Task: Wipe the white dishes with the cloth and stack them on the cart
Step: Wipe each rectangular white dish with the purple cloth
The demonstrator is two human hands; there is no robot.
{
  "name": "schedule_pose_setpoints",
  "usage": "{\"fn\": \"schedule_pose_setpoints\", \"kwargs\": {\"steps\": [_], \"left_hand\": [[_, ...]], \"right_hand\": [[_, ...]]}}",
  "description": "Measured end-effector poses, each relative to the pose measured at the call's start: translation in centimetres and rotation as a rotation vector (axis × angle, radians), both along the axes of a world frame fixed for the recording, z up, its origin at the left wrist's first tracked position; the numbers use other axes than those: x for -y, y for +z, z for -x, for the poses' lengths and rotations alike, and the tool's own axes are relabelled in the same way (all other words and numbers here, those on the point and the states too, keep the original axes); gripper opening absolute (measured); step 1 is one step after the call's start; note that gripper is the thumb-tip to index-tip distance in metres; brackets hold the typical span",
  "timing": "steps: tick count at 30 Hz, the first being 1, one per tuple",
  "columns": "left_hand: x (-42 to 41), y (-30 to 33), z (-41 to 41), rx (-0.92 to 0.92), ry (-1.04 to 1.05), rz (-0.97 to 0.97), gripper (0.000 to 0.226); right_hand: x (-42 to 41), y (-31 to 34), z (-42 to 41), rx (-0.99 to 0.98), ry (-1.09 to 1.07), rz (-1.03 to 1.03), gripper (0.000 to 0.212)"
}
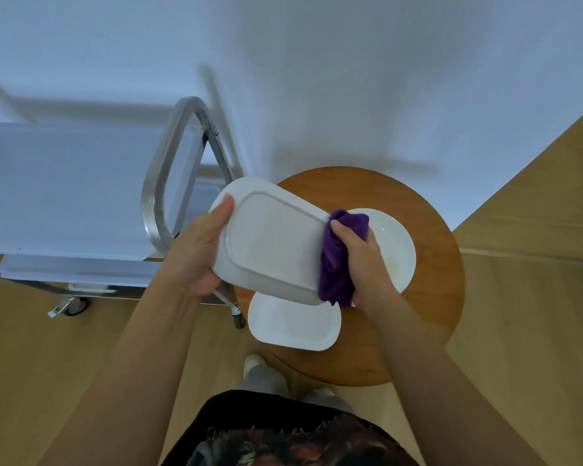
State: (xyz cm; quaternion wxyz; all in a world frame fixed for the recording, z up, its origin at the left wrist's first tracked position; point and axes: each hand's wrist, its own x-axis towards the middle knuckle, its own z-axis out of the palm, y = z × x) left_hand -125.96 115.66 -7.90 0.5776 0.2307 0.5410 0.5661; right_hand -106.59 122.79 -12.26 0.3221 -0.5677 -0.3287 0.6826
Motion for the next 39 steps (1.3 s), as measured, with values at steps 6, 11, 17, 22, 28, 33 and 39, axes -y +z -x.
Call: {"fn": "schedule_pose_setpoints", "kwargs": {"steps": [6,11,17,22,28,33,39], "left_hand": [[0.2,-1.9,-2.0,0.149,0.164,-0.051,0.042],[1.0,-2.2,-1.3,0.271,-0.031,-0.001,0.086],[0.3,-3.1,-1.7,0.346,-0.168,0.300,0.064],[0.3,-4.0,-3.4,0.414,-0.024,0.154,0.063],[-0.8,-3.6,-5.2,0.408,0.143,0.139,0.065],[-0.5,-3.1,-6.1,0.484,0.335,0.233,0.060],[0.6,-2.7,-5.1,0.490,0.257,0.059,0.052]], "right_hand": [[-0.6,0.0,0.1,-0.212,-0.200,0.326,0.037],[-2.9,1.2,-1.7,-0.117,-0.158,0.278,0.040],[-4.6,3.1,-2.0,0.207,0.051,-0.169,0.033],[-3.3,2.0,-1.1,0.452,0.256,-0.559,0.046],[1.5,0.6,2.4,0.609,0.465,-0.819,0.053],[6.2,-0.2,5.2,0.609,0.278,-0.994,0.048],[6.4,-1.3,3.2,0.223,0.128,-0.840,0.047]]}}
